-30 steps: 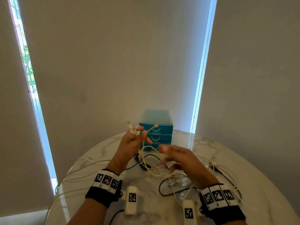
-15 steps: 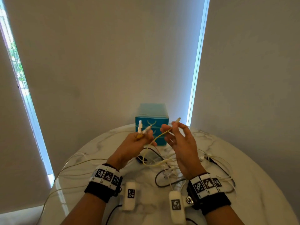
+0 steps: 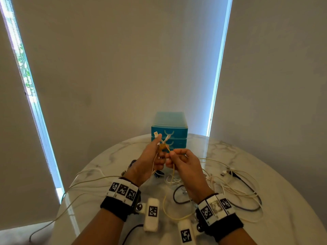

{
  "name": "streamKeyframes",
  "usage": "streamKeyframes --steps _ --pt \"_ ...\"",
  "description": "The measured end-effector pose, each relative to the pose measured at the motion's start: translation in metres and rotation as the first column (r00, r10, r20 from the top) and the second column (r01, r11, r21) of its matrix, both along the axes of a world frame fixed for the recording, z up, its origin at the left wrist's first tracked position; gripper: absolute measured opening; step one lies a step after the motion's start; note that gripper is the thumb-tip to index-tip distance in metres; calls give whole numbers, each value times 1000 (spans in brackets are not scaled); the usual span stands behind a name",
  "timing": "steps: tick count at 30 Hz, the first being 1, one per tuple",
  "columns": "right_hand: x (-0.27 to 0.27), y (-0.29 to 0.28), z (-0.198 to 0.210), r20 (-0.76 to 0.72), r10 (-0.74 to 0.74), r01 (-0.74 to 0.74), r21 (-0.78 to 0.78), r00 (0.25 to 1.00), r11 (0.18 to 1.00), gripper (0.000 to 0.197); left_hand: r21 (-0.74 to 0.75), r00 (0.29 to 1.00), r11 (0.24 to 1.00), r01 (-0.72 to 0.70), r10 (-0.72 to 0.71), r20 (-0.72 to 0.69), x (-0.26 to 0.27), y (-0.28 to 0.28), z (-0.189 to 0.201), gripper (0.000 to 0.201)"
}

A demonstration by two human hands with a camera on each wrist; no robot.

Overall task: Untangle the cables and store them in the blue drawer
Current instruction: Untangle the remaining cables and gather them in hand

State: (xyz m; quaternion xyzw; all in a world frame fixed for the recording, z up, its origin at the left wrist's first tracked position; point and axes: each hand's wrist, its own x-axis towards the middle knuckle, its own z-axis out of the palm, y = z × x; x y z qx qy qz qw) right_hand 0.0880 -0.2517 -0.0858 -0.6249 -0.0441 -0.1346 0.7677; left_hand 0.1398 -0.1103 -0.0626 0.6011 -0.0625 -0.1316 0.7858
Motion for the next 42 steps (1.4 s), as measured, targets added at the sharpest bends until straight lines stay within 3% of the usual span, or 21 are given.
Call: streamKeyframes --steps 2,5,8,11,14,19,25,29,33,36,40,42 --pt "-2 1 1 28 -20 19 18 999 1000 18 132 994 990 -43 30 102 -7 -7 1 56" --pt "-2 2 0 37 -31 30 30 999 999 18 204 971 978 -50 0 239 -18 -11 4 64" --pt "-2 4 -1 12 -18 17 38 1000 999 26 220 944 969 -116 39 328 -23 -13 7 59" --pt "-4 6 0 -75 102 -101 22 992 995 37 220 924 948 -232 144 354 -18 -10 9 71" --pt "-5 11 2 -75 101 -109 -118 992 987 38 206 902 929 -307 214 375 -12 -1 4 73" --pt "-6 7 3 56 -82 91 -183 995 979 26 303 937 933 -197 88 337 -12 -7 -3 83" --pt "-8 8 5 39 -104 109 -153 994 982 29 285 960 950 -129 48 275 -16 -12 0 72" --pt "-7 10 7 -31 -116 111 -139 993 984 42 376 934 922 -98 -46 355 -12 -13 -2 69" --pt "-9 7 8 -96 -114 98 -156 989 983 67 358 931 926 -117 -22 364 -9 -15 -5 64" --pt "-8 5 4 -145 -68 45 -156 987 987 74 315 920 935 -162 28 390 -8 -18 -6 65" --pt "-8 4 5 -224 70 -115 -195 972 974 56 210 882 949 -237 120 455 -7 -14 -8 68" --pt "-7 1 4 -245 110 -183 -298 963 937 42 81 877 959 -270 210 432 -5 -8 -6 67"
